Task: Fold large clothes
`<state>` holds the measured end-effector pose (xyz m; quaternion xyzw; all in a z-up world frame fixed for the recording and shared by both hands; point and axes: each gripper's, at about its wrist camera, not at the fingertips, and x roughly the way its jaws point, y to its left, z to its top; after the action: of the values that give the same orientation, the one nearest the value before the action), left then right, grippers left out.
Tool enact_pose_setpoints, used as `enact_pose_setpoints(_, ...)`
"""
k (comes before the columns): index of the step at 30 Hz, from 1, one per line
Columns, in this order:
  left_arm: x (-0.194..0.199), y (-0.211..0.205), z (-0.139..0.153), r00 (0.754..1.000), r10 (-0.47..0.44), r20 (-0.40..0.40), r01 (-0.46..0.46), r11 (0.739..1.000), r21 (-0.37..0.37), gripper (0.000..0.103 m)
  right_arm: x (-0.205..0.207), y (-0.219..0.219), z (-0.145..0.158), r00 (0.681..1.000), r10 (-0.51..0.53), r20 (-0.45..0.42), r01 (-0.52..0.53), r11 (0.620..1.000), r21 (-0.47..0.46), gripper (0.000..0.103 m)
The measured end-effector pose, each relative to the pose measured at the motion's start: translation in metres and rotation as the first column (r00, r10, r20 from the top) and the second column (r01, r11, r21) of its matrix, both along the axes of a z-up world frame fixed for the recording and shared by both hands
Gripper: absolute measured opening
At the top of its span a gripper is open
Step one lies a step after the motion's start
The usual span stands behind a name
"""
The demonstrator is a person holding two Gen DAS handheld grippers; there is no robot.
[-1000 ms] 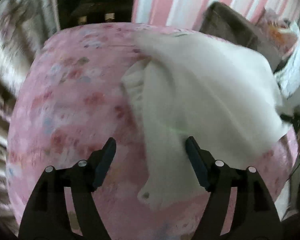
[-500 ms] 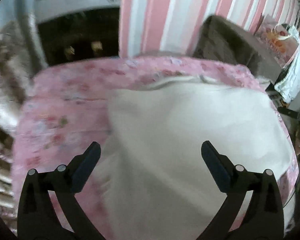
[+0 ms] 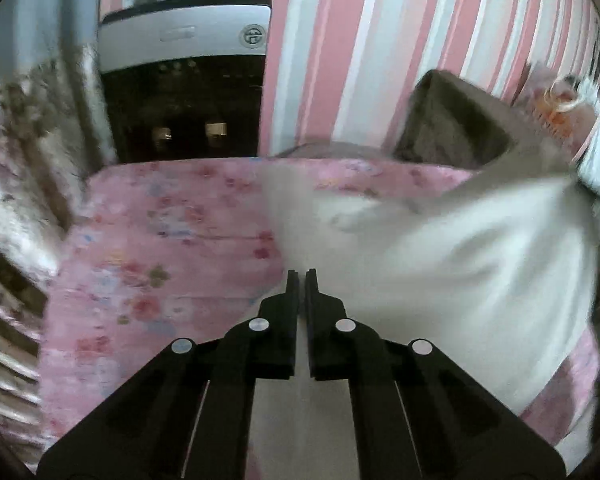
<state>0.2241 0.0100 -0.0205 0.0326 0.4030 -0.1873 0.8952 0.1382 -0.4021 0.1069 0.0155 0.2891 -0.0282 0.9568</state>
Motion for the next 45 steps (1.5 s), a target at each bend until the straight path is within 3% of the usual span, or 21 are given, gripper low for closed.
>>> enact_pose_setpoints(1, 0.006, -0.002, -0.010, 1.000, 0.024, -0.007, -0.023, 0.998, 0.060, 0.002, 0.012, -0.004, -0.009, 0.998, -0.027, -0.053, 0.026, 0.999, -0.026, 0.008)
enact_pose_setpoints(2, 0.014, -0.004, -0.021, 0.999, 0.024, -0.040, -0.020, 0.996, 0.084, 0.003, 0.031, -0.012, -0.030, 0.986, -0.052, -0.161, 0.048, 0.999, -0.026, 0.011)
enact_pose_setpoints(3, 0.025, -0.004, -0.033, 0.996, 0.032, -0.079, -0.025, 0.996, 0.088, 0.007, 0.040, -0.021, -0.046, 0.973, -0.085, -0.216, 0.079, 0.996, -0.035, 0.012)
enact_pose_setpoints(5, 0.047, -0.004, -0.061, 0.986, 0.109, -0.128, -0.086, 0.981, 0.175, 0.007, 0.060, -0.037, -0.087, 0.922, -0.166, -0.349, 0.141, 0.985, -0.097, 0.019)
enact_pose_setpoints(6, 0.054, -0.003, -0.068, 0.982, 0.131, -0.133, -0.102, 0.974, 0.200, 0.007, 0.064, -0.050, -0.104, 0.892, -0.173, -0.417, 0.164, 0.985, -0.060, 0.020)
enact_pose_setpoints(7, 0.057, 0.003, -0.071, 0.979, 0.147, -0.143, -0.118, 0.973, 0.197, 0.008, 0.059, -0.063, -0.108, 0.884, -0.173, -0.434, 0.196, 0.981, 0.010, 0.022)
enact_pose_setpoints(8, 0.058, 0.013, -0.068, 0.973, 0.170, -0.154, -0.143, 0.974, 0.175, 0.017, 0.051, -0.074, -0.105, 0.891, -0.166, -0.423, 0.220, 0.972, 0.081, 0.035)
enact_pose_setpoints(9, 0.054, 0.021, -0.062, 0.973, 0.177, -0.144, -0.156, 0.976, 0.150, 0.025, 0.036, -0.081, -0.094, 0.906, -0.167, -0.389, 0.236, 0.963, 0.134, 0.059)
enact_pose_setpoints(10, 0.047, 0.026, -0.055, 0.977, 0.179, -0.119, -0.162, 0.977, 0.137, 0.047, 0.023, -0.082, -0.083, 0.921, -0.171, -0.350, 0.232, 0.963, 0.139, 0.068)
enact_pose_setpoints(11, 0.035, 0.029, -0.043, 0.980, 0.190, -0.061, -0.179, 0.972, 0.155, 0.064, 0.007, -0.078, -0.070, 0.936, -0.169, -0.308, 0.216, 0.968, 0.125, 0.073)
enact_pose_setpoints(13, 0.007, 0.029, -0.023, 0.980, 0.197, 0.033, -0.199, 0.960, 0.196, 0.077, -0.016, -0.072, -0.059, 0.949, -0.159, -0.272, 0.197, 0.973, 0.120, 0.075)
enact_pose_setpoints(16, -0.024, 0.021, -0.006, 0.983, 0.163, 0.088, -0.177, 0.967, 0.184, 0.100, -0.046, -0.057, -0.055, 0.957, -0.136, -0.255, 0.178, 0.972, 0.152, 0.076)
enact_pose_setpoints(22, -0.074, -0.016, -0.013, 0.984, 0.140, 0.106, -0.159, 0.967, 0.200, 0.100, -0.084, -0.007, -0.069, 0.971, -0.101, -0.218, 0.123, 0.988, 0.090, 0.078)
enact_pose_setpoints(30, -0.112, -0.059, -0.030, 0.985, 0.144, 0.095, -0.160, 0.967, 0.200, 0.100, -0.109, 0.058, -0.056, 0.989, -0.100, -0.105, 0.093, 0.993, -0.074, 0.091)
enact_pose_setpoints(37, -0.135, -0.079, -0.028, 0.989, 0.131, 0.074, -0.142, 0.975, 0.173, 0.100, -0.122, 0.064, -0.053, 0.990, -0.096, -0.100, 0.096, 0.995, -0.008, 0.091)
enact_pose_setpoints(42, -0.142, -0.082, -0.028, 0.990, 0.132, 0.044, -0.135, 0.989, 0.065, 0.100, -0.129, 0.060, -0.054, 0.991, -0.095, -0.098, 0.100, 0.994, 0.040, 0.091)
enact_pose_setpoints(45, -0.143, -0.087, -0.031, 0.990, 0.141, 0.027, -0.143, 0.989, 0.044, 0.100, -0.130, 0.055, -0.058, 0.989, -0.101, -0.111, 0.108, 0.993, 0.055, 0.091)
